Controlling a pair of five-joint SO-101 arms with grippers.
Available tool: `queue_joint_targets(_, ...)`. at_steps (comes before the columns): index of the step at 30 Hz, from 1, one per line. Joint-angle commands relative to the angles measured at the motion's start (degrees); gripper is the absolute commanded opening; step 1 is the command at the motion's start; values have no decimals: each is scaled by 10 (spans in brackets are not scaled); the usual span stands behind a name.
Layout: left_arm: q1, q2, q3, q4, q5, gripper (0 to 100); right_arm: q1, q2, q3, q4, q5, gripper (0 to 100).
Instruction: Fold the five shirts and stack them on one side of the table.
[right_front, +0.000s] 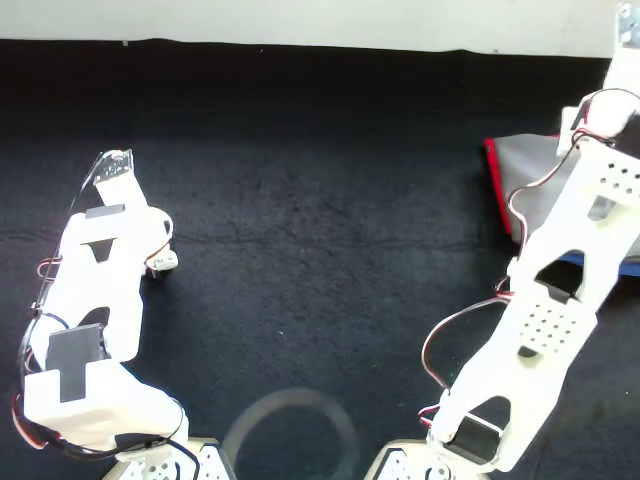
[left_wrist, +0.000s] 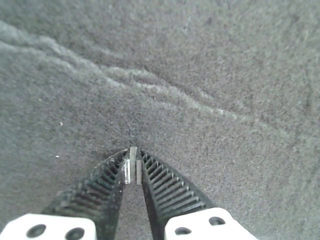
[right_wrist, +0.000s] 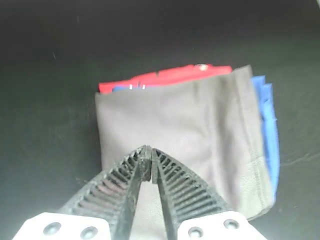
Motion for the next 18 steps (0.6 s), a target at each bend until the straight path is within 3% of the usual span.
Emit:
queue_joint_targets(1, -3, 1, -15, -3, 6, 13, -9, -107, -7, 7, -83, 6)
queue_joint_targets(6, -2, 1, -15, -3, 6, 13, -82, -284, 175, 7, -125, 9)
queue_joint_targets(12, -2, 1, -15, -3, 6, 13, -171, -517, 586, -4, -127, 7)
queue_joint_targets(18, 9, 2, -15, -3, 6, 13, -180, -739, 1031, -234, -127, 7)
